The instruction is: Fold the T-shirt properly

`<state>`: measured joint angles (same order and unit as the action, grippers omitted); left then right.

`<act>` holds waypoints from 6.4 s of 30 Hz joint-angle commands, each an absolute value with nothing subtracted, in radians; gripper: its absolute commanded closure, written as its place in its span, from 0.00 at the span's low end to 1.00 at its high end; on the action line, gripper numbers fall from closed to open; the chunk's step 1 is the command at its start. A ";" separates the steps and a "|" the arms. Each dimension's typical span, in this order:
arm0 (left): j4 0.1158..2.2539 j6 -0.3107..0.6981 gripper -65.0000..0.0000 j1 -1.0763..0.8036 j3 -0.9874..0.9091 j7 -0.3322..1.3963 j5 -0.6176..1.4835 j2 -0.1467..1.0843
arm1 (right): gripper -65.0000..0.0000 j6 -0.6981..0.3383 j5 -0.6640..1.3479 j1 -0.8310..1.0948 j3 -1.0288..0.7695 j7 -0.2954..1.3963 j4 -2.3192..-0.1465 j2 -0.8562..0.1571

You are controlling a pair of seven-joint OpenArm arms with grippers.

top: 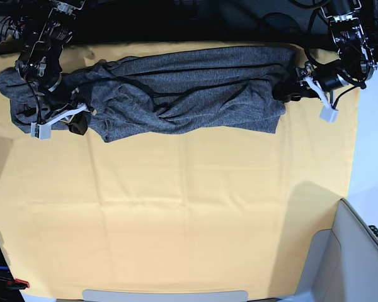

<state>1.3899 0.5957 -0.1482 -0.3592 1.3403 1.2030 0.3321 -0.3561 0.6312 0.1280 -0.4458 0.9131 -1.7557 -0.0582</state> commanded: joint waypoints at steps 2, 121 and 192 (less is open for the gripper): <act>1.394 0.591 0.44 -0.150 -0.331 1.374 1.176 0.334 | 0.94 -0.364 0.648 0.124 -0.447 0.891 -1.776 -0.067; 1.357 0.549 1.00 0.183 0.375 1.086 1.211 -0.102 | 0.95 -0.364 0.644 0.229 -0.857 0.892 -1.810 -0.133; 1.422 0.325 0.60 0.401 0.920 0.746 1.130 -0.047 | 0.94 -0.364 0.644 0.229 -0.808 0.892 -1.810 -0.139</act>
<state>1.3987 0.3130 0.3828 0.9226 0.7586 1.1099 -0.0326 -0.3595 0.6300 0.2333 -0.8005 0.9165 -1.7947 -0.1215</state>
